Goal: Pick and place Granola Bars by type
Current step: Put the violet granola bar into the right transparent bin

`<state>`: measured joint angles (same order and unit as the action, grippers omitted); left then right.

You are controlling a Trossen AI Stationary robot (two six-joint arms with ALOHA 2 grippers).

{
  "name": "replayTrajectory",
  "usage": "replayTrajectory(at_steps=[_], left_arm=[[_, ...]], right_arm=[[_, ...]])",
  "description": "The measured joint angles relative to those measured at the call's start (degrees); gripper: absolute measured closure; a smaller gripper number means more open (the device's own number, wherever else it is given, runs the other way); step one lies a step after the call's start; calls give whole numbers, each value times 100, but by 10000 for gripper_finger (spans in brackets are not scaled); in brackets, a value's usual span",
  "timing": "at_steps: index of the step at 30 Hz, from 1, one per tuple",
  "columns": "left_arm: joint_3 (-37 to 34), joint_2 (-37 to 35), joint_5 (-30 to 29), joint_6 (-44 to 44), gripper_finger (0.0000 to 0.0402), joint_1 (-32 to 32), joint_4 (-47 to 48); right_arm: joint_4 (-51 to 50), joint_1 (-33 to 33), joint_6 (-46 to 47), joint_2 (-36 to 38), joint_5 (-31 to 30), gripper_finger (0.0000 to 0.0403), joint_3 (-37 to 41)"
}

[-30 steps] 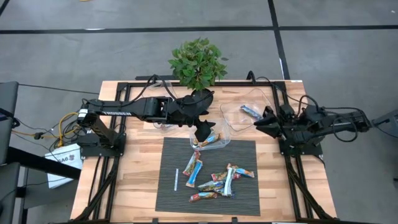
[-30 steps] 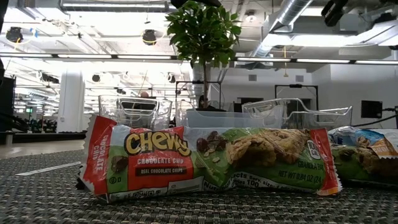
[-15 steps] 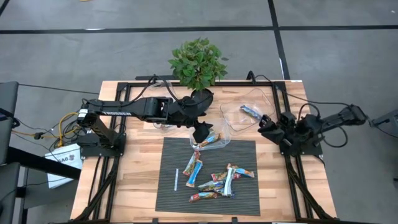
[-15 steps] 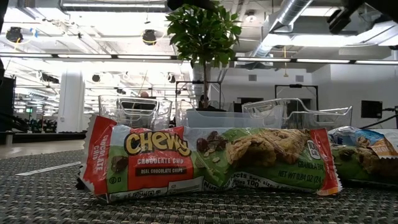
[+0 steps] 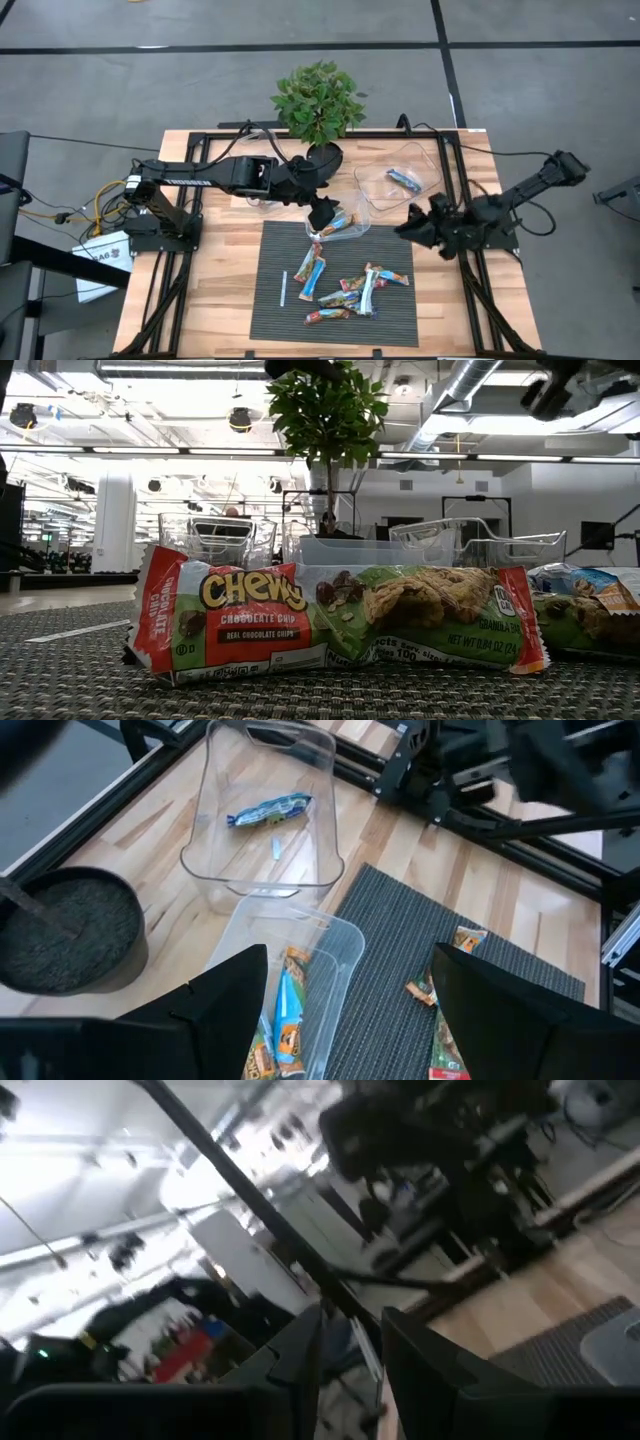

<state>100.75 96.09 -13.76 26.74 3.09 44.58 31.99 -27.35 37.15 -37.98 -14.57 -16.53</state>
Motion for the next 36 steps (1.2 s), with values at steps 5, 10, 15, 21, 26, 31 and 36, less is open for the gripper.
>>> replayTrajectory(at_steps=[5,10,15,21,26,31,36], left_arm=[[0,0,13,2,127,30,91],[0,0,204,-55,127,96,149],[0,0,414,-369,127,328,191],[-23,-206,-56,-529,127,923,121],[-622,-826,-757,-414,127,1380,-153],[-1825,-1645,-615,-200,127,1656,-1126],[-3255,-2387,-103,126,127,1723,-2244]], right_arm=[[-1348,-53,-2,-850,-20,305,-874],[-3336,13,-337,-1761,25,305,-2068],[-4842,8,-1051,-2583,200,305,-3203],[-5747,10,-1481,-3221,470,305,-3901],[-5713,12,-1512,-3503,568,305,-3954],[-5639,15,-1522,-3769,619,305,-3955],[-5741,13,-2005,-4213,1239,305,-4187]])
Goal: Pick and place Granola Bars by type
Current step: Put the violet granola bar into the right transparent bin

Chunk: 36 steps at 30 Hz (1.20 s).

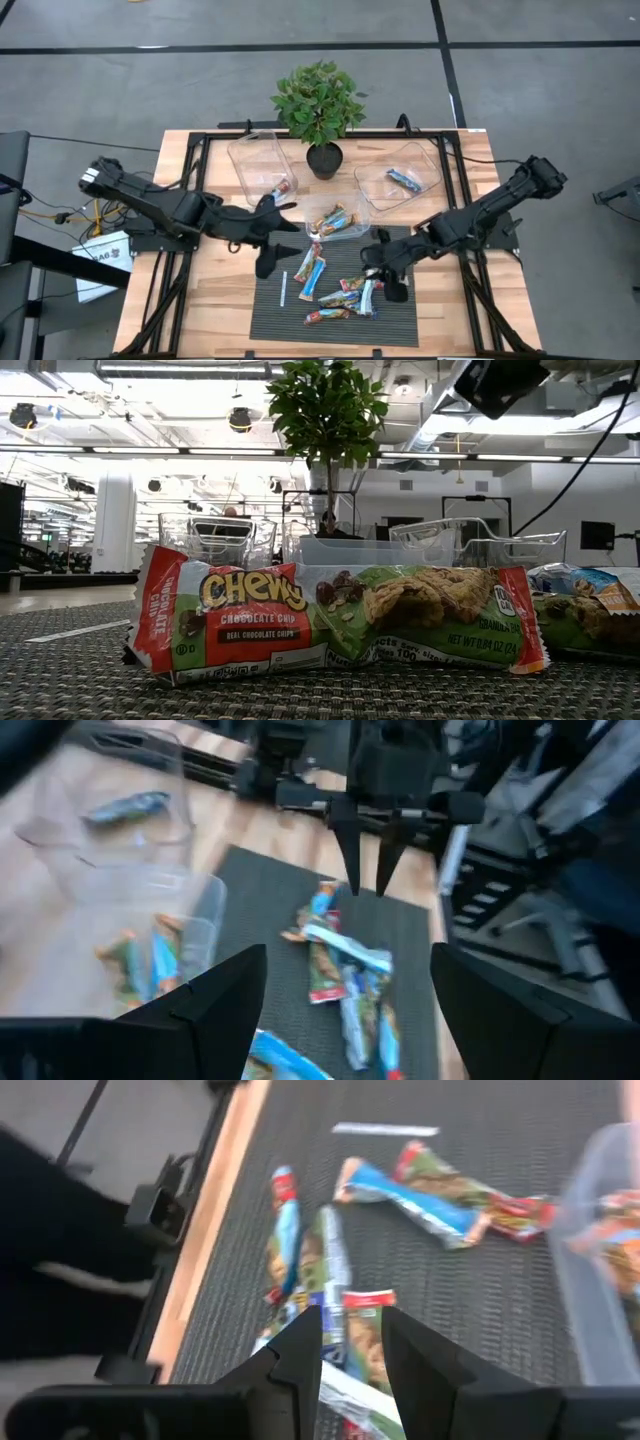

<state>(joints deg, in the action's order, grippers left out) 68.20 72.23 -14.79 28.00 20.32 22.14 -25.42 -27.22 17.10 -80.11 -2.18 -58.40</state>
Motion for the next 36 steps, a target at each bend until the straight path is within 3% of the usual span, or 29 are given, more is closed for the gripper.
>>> replayTrajectory(at_steps=[6,13,25,36], left_arm=[[-1146,-639,218,379,127,-3,-488],[-1692,-1119,422,457,127,-3,-627],[-2538,-1835,1028,-229,127,-5,-711],[-4464,-3004,1741,-666,127,30,-2571]], right_arm=[[-253,26,-214,-731,410,305,-570],[-533,41,-262,-1525,774,301,-1250],[-1004,71,-211,-2697,837,228,-2295],[-1670,275,819,-2859,1015,212,-2650]])
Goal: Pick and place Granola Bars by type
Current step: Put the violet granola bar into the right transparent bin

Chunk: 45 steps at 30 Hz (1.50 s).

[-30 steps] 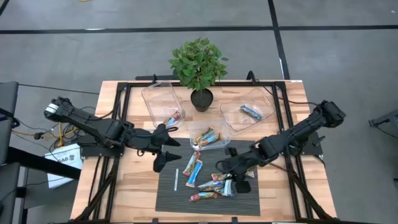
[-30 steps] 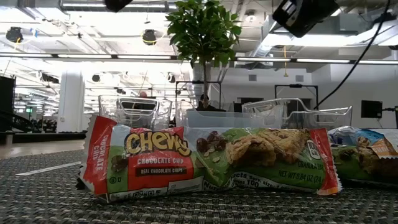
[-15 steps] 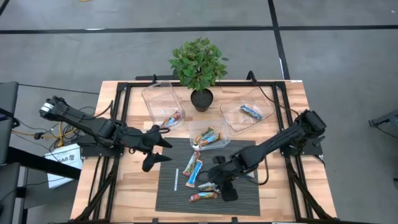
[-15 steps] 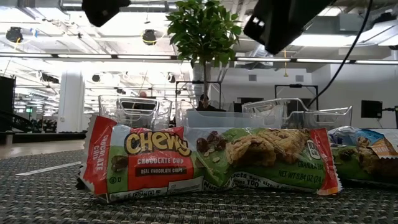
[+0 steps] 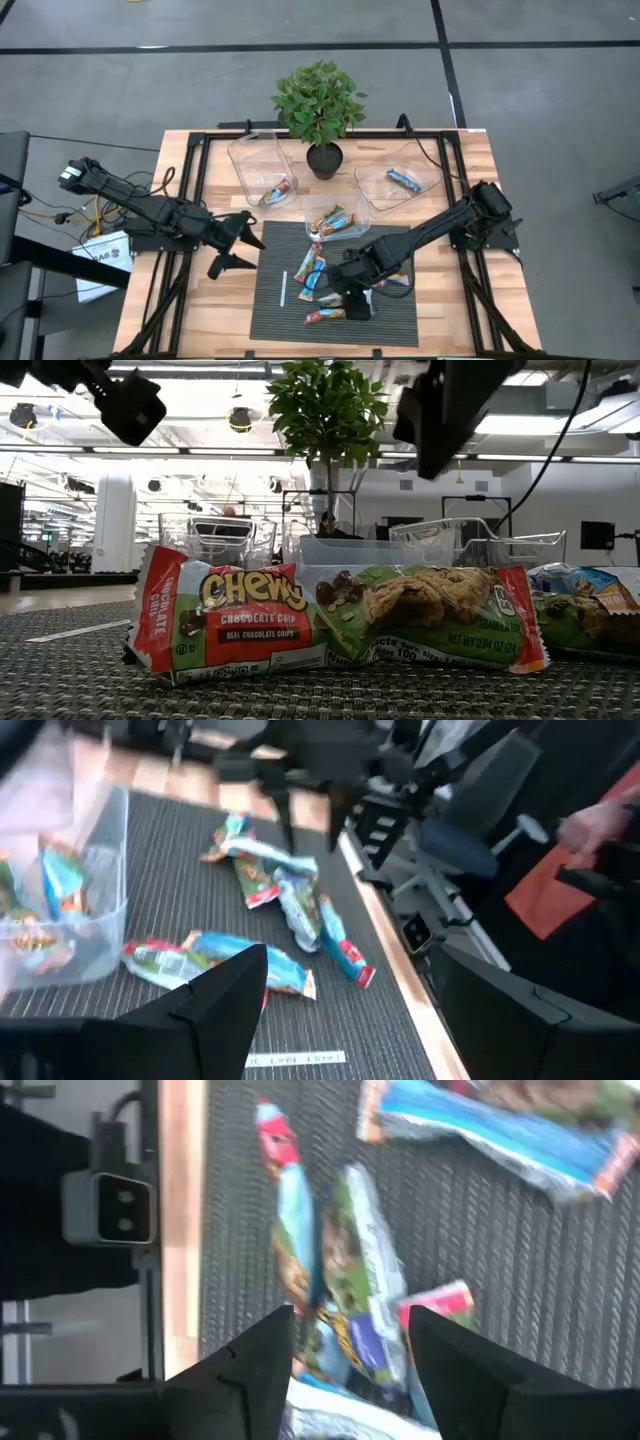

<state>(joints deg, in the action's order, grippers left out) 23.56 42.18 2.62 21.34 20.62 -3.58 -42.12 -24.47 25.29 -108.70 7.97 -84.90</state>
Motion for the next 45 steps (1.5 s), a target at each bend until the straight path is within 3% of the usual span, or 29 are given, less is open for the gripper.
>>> replayTrajectory(at_steps=[9,17,23,32,45], left_arm=[[-795,-728,-319,-974,127,0,-173],[-1837,-1222,-305,-1271,127,0,-1031],[-2257,-1704,-305,-1270,127,0,-1005],[-2293,-2391,-309,-1319,127,-2,182],[-2272,-2232,-333,-1466,127,0,286]], right_arm=[[-70,188,237,28,869,220,-1],[-73,254,423,28,887,221,-1],[-76,249,480,28,883,221,-1],[-87,252,471,28,844,221,2],[-23,252,471,28,844,221,4]])
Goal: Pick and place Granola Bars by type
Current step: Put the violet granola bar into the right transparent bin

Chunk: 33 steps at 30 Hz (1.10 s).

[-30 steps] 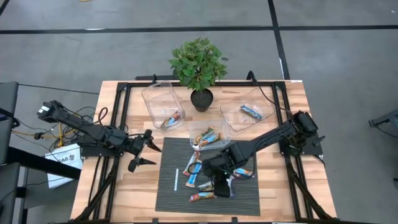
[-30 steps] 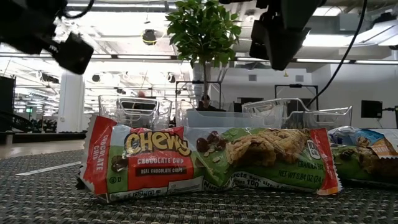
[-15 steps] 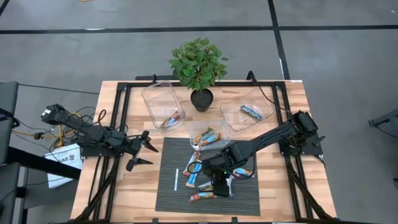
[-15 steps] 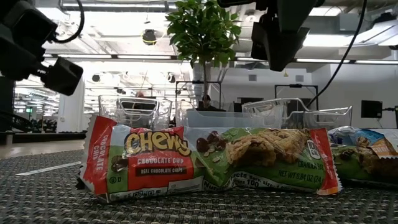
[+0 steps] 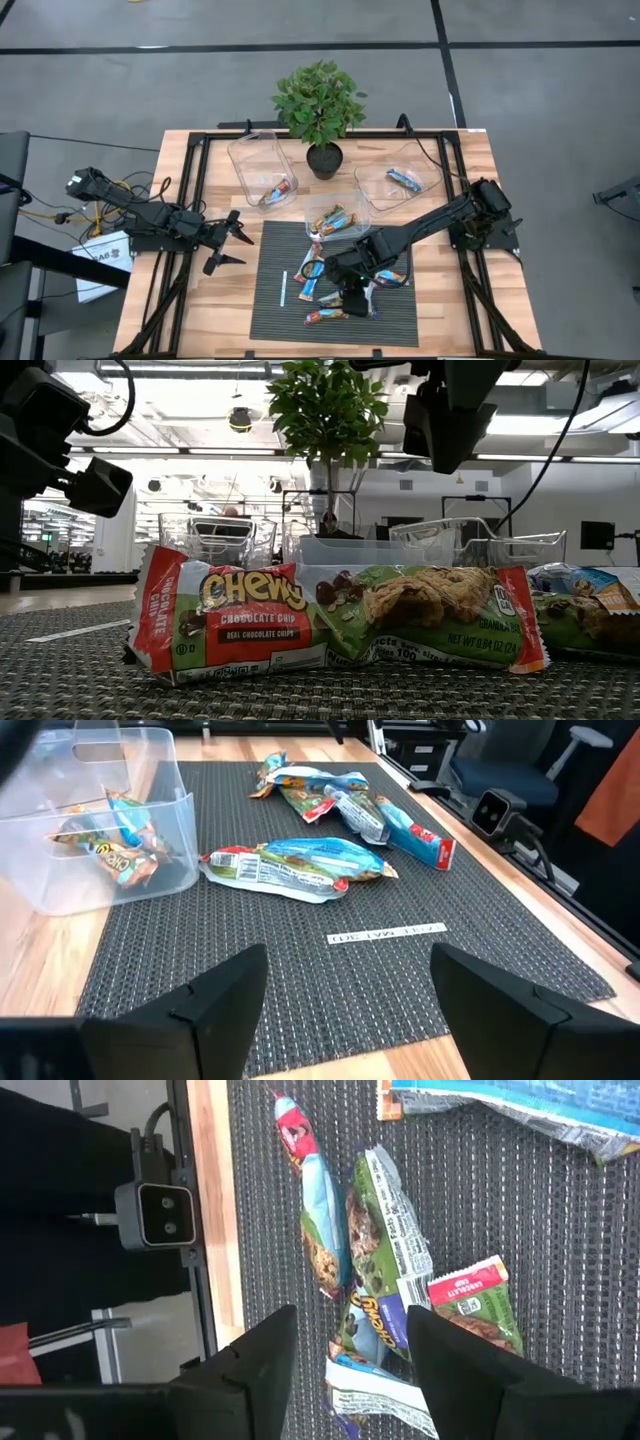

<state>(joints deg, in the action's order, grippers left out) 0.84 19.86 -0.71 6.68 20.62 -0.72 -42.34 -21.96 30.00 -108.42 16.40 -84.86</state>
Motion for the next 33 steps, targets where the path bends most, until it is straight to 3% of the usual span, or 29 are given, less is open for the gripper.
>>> replayTrajectory(at_steps=[10,18,23,27,33], left_arm=[[2,-1,4,7,127,0,16],[4,-1,4,9,127,0,18],[4,-1,7,11,127,0,20],[4,0,7,11,127,0,20],[7,2,9,13,127,-2,19]], right_arm=[[977,0,-50,0,4,221,0],[937,0,-648,0,-52,221,2],[653,-32,-678,0,-748,221,2],[342,-184,-1212,-158,-1417,221,-2],[28,-610,-1819,-587,-1491,221,9]])
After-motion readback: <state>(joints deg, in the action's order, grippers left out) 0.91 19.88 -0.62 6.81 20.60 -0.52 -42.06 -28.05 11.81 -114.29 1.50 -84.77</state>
